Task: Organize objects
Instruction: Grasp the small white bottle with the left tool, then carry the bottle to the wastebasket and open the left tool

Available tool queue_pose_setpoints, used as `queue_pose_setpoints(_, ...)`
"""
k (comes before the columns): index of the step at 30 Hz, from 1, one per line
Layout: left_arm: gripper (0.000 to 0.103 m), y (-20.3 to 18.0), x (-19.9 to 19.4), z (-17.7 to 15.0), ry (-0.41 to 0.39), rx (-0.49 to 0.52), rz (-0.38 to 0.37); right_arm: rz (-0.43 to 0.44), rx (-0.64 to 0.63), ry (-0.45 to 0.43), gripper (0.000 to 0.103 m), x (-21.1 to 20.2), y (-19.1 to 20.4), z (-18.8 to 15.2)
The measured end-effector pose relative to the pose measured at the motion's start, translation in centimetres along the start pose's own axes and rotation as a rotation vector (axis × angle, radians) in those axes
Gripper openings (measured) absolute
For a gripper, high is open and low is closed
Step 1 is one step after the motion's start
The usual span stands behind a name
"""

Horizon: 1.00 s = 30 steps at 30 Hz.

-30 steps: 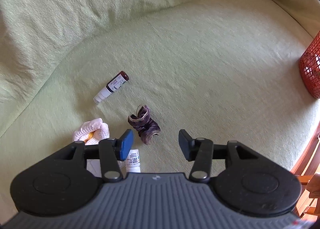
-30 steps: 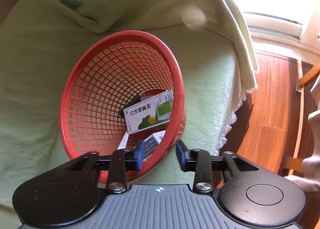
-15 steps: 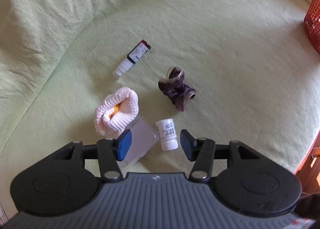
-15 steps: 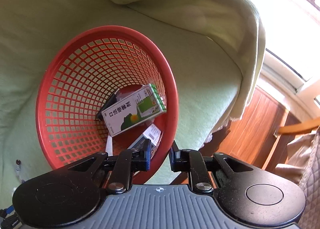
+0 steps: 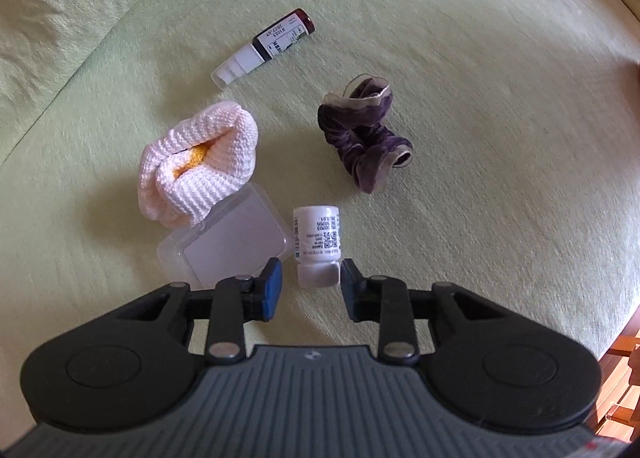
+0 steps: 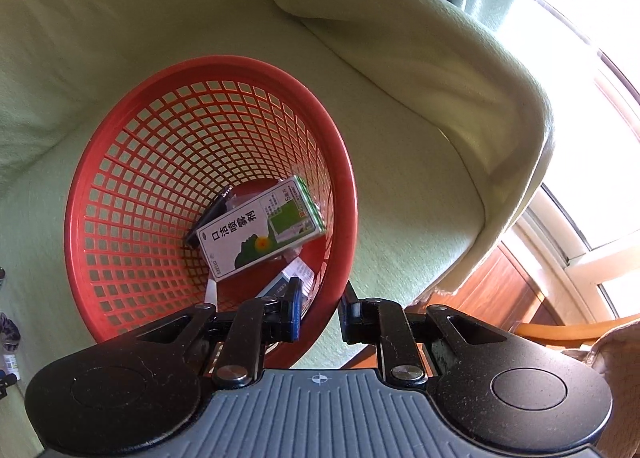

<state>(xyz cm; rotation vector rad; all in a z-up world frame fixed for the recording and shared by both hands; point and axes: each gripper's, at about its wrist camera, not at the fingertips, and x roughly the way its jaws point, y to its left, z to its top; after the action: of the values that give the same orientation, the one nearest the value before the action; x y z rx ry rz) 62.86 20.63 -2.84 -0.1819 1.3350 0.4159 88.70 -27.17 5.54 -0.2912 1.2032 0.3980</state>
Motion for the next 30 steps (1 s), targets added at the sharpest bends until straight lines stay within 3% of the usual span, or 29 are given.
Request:
queue_pose_setpoints(15,0.022,-2.1,1.2,2.4,0.024,0.107,0.066,-0.021,-0.143,-0.020,0.015,1.1,1.5,1.6)
queue_pose_setpoints(30,0.022,-4.2,-5.1,6.5,-0.093,0.141,0.031,-0.013,-0.174,-0.013,0.015,1.6,0.9,2.3)
